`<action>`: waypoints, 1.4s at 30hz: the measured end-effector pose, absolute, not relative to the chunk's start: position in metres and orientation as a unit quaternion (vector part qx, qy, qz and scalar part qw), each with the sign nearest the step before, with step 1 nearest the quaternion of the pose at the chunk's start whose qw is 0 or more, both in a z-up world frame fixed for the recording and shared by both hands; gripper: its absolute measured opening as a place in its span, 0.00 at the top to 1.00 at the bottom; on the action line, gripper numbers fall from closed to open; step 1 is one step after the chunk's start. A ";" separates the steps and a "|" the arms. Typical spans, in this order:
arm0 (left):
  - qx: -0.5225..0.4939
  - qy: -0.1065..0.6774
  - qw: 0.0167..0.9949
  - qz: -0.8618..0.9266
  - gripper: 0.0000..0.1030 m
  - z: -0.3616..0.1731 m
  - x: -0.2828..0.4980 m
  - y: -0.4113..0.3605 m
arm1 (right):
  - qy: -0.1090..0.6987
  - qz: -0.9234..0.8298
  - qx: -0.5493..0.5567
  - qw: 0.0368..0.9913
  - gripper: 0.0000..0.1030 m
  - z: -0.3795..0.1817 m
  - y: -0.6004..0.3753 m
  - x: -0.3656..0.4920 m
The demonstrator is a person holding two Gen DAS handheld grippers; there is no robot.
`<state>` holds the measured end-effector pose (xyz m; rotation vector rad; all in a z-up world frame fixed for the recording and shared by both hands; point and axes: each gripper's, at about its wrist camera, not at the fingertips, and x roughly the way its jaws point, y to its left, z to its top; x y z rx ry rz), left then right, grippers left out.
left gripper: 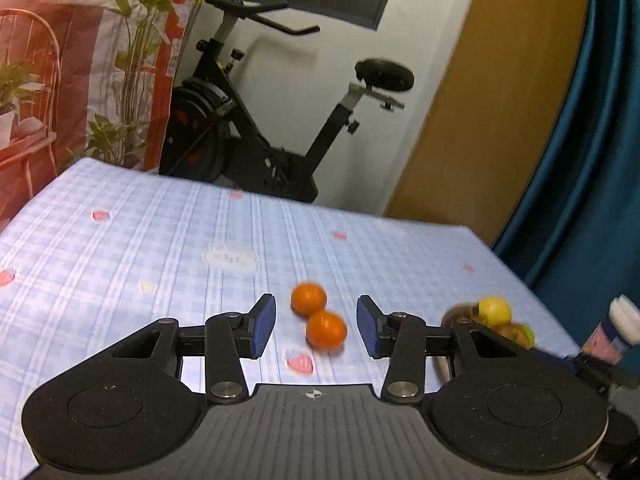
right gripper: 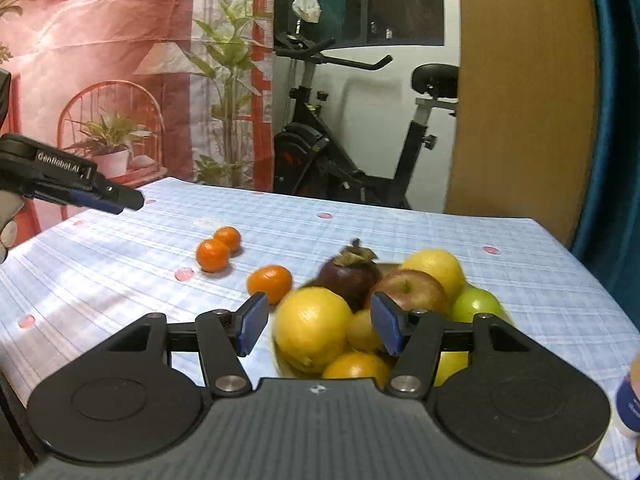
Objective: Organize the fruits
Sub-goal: 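Move the left tool back to the pair of tangerines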
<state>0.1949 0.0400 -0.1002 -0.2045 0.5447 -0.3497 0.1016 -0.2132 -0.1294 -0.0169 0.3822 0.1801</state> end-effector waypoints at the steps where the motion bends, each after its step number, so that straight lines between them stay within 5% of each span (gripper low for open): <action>1: -0.103 0.265 0.943 -0.172 0.54 -0.097 0.198 0.042 | 0.190 0.093 -0.006 0.977 0.42 -0.127 -0.211 0.105; 21: -0.061 0.316 0.934 -0.158 0.49 -0.113 0.281 0.052 | 0.285 0.184 0.012 0.941 0.44 -0.145 -0.110 0.260; 27: -0.059 0.323 0.931 -0.157 0.48 -0.118 0.283 0.052 | 0.306 0.183 0.041 0.933 0.60 -0.154 -0.115 0.268; 42: -0.048 0.324 0.928 -0.176 0.48 -0.123 0.288 0.037 | 0.256 0.172 0.055 0.950 0.60 -0.130 -0.133 0.230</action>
